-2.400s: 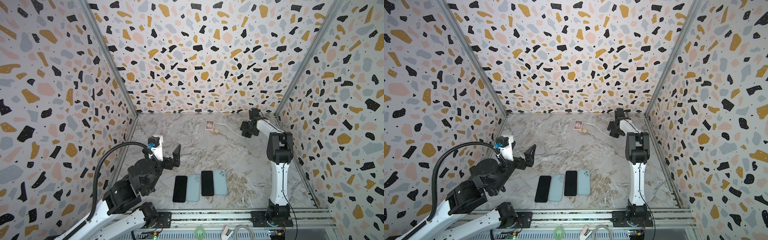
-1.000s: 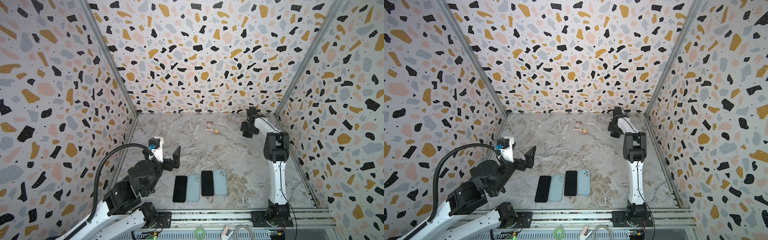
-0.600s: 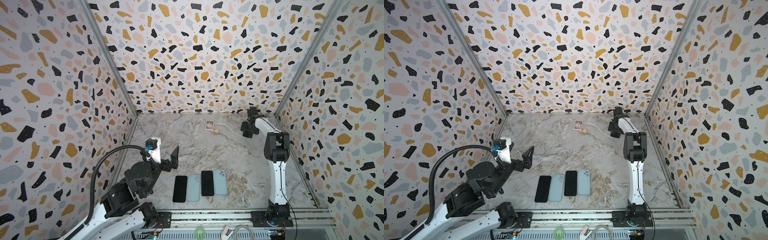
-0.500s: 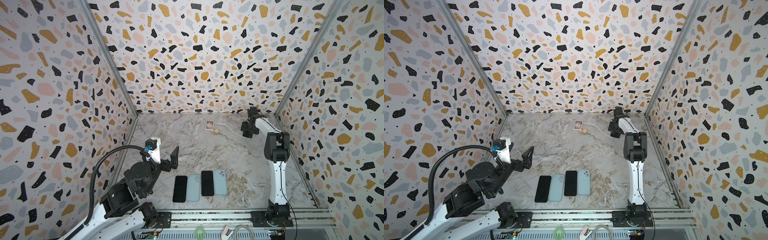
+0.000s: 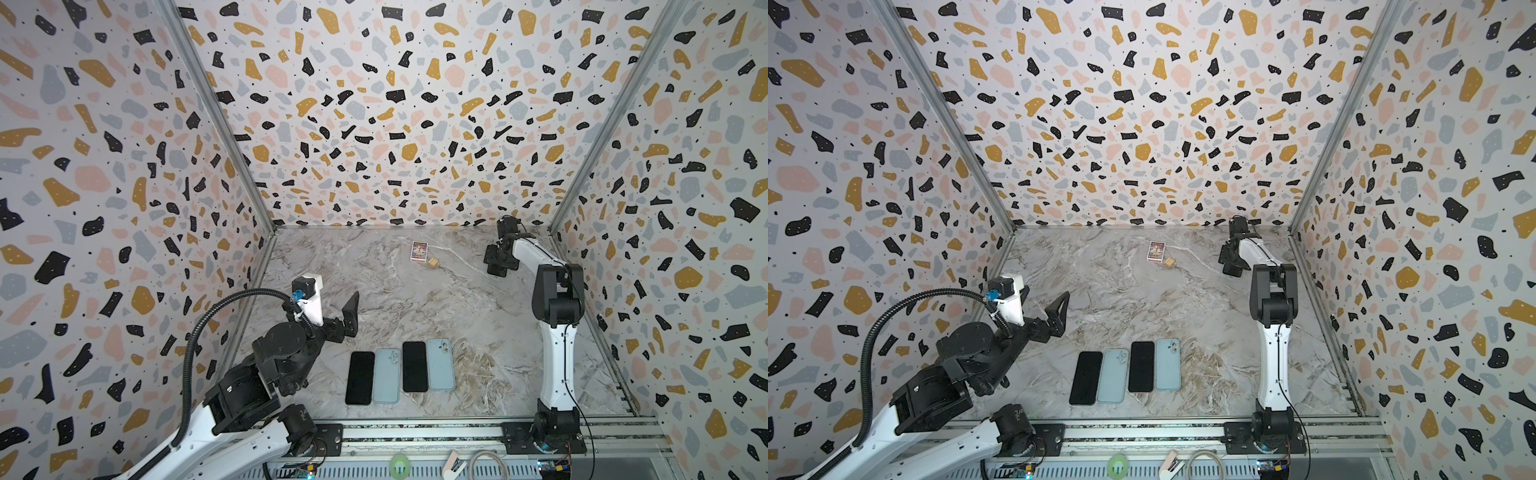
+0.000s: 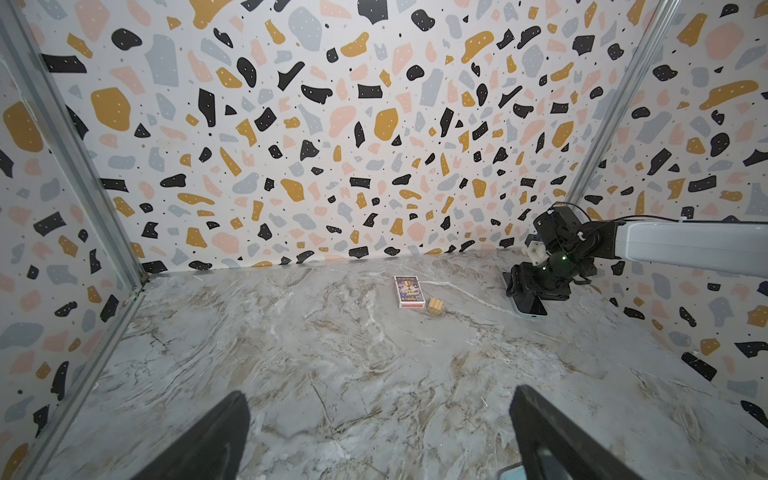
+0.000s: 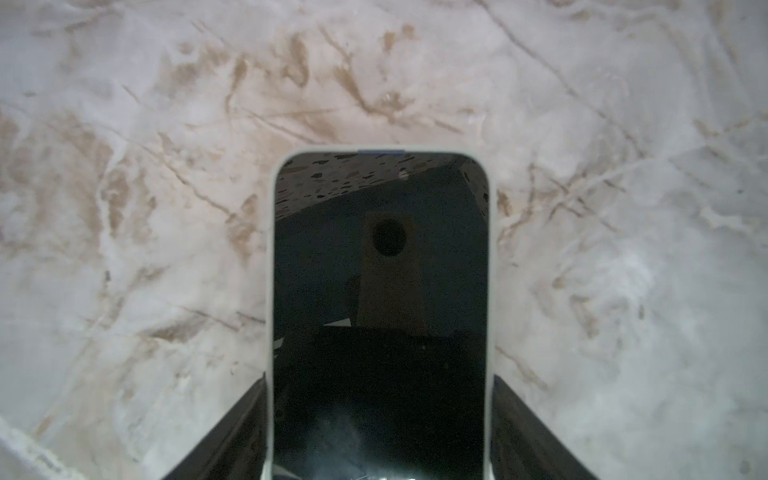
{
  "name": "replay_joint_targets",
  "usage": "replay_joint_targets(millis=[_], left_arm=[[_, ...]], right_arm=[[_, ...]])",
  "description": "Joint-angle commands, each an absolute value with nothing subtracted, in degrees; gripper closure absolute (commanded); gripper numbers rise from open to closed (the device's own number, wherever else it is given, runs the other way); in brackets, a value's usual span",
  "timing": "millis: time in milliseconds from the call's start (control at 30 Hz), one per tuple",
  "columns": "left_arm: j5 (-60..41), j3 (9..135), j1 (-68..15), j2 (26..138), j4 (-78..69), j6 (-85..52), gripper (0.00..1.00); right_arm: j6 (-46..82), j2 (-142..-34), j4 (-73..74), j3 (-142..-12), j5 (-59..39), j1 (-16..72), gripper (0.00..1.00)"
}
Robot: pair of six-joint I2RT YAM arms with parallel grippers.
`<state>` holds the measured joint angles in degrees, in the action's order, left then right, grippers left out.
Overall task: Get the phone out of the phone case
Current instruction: 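Carry the black phone toward the middle with the right gripper while the left gripper approaches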
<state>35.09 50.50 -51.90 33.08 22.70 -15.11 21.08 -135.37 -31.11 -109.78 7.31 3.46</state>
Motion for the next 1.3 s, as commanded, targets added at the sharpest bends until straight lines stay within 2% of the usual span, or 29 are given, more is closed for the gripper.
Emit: replay_joint_targets(millis=[0, 500, 867, 1267], left_arm=[[35.53, 49.22, -52.18, 35.61, 21.63, -19.85, 0.0], [27.92, 45.49, -50.65, 45.48, 9.85, -32.7, 0.0], [5.23, 43.37, -39.03, 60.38, -5.61, -43.84, 0.0], [-11.0, 46.16, -36.83, 80.64, -25.38, -56.16, 0.01]], right_arm=[[21.19, -131.27, -32.43, -103.64, 7.41, 2.99, 0.43], [20.07, -115.85, -22.91, -84.01, 5.63, 5.74, 0.53], [18.93, -106.88, -19.39, -74.54, 5.55, 10.11, 0.56], [16.17, -98.57, -18.18, -68.65, 3.16, 15.14, 0.57]])
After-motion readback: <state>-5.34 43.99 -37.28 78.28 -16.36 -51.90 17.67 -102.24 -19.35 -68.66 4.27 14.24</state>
